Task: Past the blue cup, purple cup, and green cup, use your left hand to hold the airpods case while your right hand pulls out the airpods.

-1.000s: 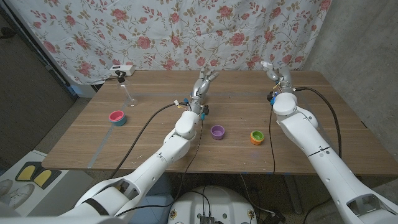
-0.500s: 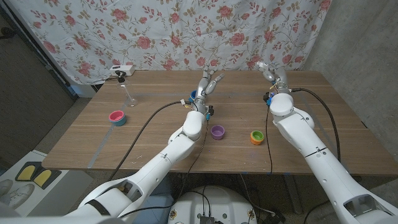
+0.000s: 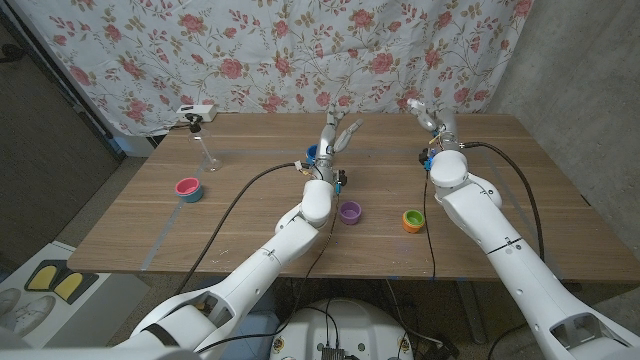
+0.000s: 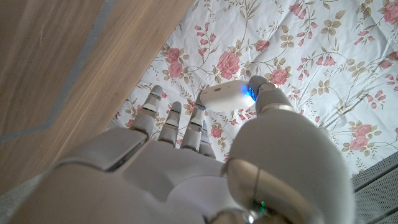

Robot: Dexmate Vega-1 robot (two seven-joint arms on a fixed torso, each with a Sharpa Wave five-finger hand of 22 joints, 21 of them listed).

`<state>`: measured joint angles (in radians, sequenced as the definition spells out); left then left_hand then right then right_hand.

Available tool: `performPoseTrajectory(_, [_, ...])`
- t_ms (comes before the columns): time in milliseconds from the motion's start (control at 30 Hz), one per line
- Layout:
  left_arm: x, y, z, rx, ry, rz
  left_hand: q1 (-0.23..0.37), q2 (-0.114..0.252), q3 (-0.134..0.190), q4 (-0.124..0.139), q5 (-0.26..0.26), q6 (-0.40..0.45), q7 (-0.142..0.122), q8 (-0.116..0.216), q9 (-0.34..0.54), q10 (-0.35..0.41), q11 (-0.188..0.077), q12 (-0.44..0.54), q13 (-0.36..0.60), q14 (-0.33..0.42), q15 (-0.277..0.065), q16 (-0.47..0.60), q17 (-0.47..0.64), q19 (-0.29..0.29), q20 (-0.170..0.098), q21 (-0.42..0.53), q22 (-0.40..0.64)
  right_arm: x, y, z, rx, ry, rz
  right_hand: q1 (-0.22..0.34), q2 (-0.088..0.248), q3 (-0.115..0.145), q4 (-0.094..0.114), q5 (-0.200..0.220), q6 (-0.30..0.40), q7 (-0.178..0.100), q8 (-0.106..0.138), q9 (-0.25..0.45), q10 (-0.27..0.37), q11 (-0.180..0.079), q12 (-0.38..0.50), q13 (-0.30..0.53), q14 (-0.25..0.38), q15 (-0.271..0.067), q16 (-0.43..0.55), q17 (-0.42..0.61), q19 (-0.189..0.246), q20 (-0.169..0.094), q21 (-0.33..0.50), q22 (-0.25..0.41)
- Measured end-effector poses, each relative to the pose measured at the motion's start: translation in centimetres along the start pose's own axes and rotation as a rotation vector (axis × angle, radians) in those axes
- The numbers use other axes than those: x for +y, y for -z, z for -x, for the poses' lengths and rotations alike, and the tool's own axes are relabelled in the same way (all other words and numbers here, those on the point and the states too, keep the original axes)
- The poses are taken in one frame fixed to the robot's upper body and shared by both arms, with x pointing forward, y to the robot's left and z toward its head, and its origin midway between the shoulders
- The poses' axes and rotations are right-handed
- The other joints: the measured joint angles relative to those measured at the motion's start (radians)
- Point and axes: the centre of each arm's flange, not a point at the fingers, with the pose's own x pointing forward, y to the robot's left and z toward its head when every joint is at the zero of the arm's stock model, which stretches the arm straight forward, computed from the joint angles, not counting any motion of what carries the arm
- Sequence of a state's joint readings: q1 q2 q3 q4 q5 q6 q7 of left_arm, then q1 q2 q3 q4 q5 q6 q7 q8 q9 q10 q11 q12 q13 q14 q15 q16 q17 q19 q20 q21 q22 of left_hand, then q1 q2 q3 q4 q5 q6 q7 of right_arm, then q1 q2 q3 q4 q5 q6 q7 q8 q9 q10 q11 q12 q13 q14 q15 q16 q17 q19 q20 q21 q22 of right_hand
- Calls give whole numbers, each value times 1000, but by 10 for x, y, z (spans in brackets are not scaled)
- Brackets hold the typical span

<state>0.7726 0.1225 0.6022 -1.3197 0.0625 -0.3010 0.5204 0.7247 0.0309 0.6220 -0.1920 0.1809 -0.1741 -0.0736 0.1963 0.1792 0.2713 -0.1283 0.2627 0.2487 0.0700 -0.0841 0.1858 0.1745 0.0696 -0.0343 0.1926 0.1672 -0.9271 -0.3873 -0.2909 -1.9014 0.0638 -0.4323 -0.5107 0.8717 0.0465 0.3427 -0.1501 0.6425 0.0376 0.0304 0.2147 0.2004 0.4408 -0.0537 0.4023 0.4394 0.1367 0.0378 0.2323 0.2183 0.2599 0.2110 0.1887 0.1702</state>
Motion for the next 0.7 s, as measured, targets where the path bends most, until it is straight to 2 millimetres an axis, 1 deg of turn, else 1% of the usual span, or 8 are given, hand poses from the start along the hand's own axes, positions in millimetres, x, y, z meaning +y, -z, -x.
performPoseTrajectory(67, [-1,-1,0,-2,-7,-8,5,-5,-4,4,0,2,6,0,0,0,0,2,0,0,0,0,-1,0,0,0,0,2,-1,1,-1,-3,-1,0,0,3,-3,3,0,0,0,0,3,3,0,0,0,0,0,0,0,0,0,0])
performPoseTrajectory(233, [-3,0,0,-4,-15,-16,18,-18,-16,7,-4,2,6,0,0,19,-19,8,0,5,-5,0,-2,0,0,0,0,4,-3,2,-2,-7,-2,-1,-1,3,-3,3,4,4,0,0,3,3,0,0,0,0,0,0,0,0,0,0])
performPoseTrajectory(300, [-4,-1,-1,-7,-19,-19,28,-28,-23,9,-4,1,9,0,0,28,-28,11,0,14,-14,0,-2,6,6,0,0,4,-4,2,-1,-7,-3,-1,-1,3,-3,3,6,6,0,0,3,3,0,0,4,3,0,0,0,0,0,0])
performPoseTrajectory(367, [-5,-1,-2,-12,-22,-24,40,-29,-27,10,-4,3,17,0,0,38,-36,15,0,18,-18,5,-2,10,2,0,0,5,-4,2,1,-10,-5,-1,-1,3,-3,3,6,6,0,0,3,3,0,0,6,5,0,1,0,0,0,0])
performPoseTrajectory(400, [-6,-1,-2,-14,-23,-27,42,-31,-28,11,-4,3,17,3,0,44,-36,15,0,22,-22,8,-2,15,4,0,0,5,-5,2,2,-12,-7,-1,-1,3,-3,3,6,6,0,0,4,4,0,0,6,5,0,2,0,0,0,0])
performPoseTrajectory(533, [-8,-1,-3,-19,-30,-30,55,-33,-35,13,1,3,17,5,0,61,-54,15,0,27,-27,8,-2,18,4,0,0,7,-7,2,5,-23,-18,-5,-5,2,-3,3,6,6,0,0,9,9,0,0,6,5,0,3,0,0,0,0])
performPoseTrajectory(600, [-10,-1,-4,-19,-36,-27,70,-36,-42,15,2,1,20,9,0,82,-59,23,-1,29,-29,8,-2,22,0,0,0,7,-7,2,6,-25,-22,-5,-5,2,-3,3,8,8,0,0,9,9,0,0,6,5,0,3,0,0,0,0])
performPoseTrajectory(700, [-13,-1,-6,-20,-42,-24,88,-40,-54,21,8,2,27,19,0,122,-62,29,-8,41,-41,8,-2,33,0,0,0,8,-9,2,7,-28,-29,-5,-5,2,-3,3,9,9,0,0,9,9,0,0,5,5,0,3,0,0,0,0])
